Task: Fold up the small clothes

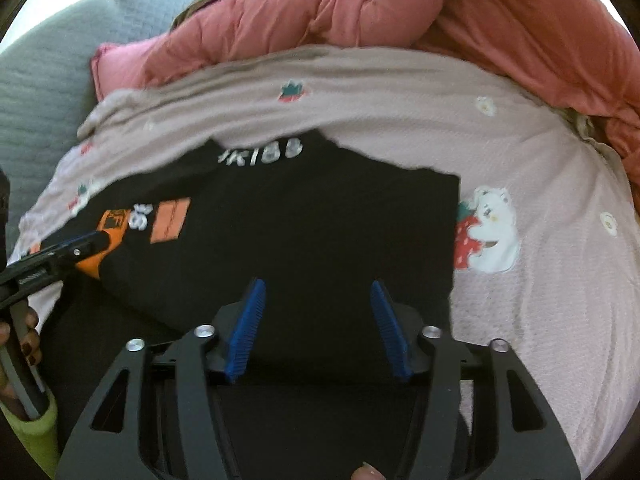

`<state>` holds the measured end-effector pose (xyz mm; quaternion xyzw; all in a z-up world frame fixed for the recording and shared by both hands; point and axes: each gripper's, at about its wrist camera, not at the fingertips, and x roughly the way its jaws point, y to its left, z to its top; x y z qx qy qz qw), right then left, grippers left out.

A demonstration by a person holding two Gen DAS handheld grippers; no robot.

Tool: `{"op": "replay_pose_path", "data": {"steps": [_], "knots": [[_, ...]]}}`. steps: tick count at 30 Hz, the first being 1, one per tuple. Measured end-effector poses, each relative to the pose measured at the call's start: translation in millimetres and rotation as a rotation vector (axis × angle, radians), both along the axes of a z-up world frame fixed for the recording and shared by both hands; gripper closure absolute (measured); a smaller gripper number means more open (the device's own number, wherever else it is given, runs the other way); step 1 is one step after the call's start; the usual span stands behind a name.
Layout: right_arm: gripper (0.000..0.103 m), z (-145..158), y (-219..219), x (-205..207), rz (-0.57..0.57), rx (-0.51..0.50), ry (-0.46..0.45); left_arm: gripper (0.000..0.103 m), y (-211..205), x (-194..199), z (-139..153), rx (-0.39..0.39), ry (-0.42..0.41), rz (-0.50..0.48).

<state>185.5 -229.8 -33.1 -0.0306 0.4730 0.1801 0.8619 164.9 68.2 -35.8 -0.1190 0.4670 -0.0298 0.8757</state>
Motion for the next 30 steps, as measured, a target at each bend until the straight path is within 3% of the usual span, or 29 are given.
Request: {"op": "replay_pose_path", "data": {"steps": [3,7,9,11,14,17,18,20,21,23,30], "knots": [[0.043,-18,-2,5,-0.013,-0.059,0.057,0.068,7,1,-14,-0.022,0.027,0.011],[0.041,-25,-6,7,-0.021,-0.035,0.078,0.063,5,-4,-9,0.004,0.011,0.008],[0.036,-20,-5,5,-0.018,-0.02,0.07,0.051,7,-7,-7,0.019,0.012,0.021],[0.035,-16,-5,2,-0.01,-0.009,0.054,0.048,10,-10,-3,0.017,0.005,0.026],[0.03,-6,-4,-3,-0.003,0.004,0.028,0.029,15,-16,5,0.052,-0.02,0.058],[0.019,6,1,-7,0.014,0.024,-0.005,0.022,22,-25,16,0.07,-0.05,0.083],[0.017,9,3,-7,0.019,0.025,-0.012,0.017,24,-28,20,0.084,-0.058,0.095],[0.017,15,8,-10,0.033,0.033,-0.023,0.017,30,-35,28,0.115,-0.083,0.12],[0.015,17,12,-12,0.039,0.035,-0.027,0.011,34,-38,31,0.121,-0.09,0.132],[0.008,24,20,-16,0.053,0.04,-0.05,0.01,46,-47,39,0.128,-0.111,0.173],[0.006,44,49,-28,0.106,0.06,-0.095,0.01,79,-69,54,0.142,-0.139,0.264]]}}
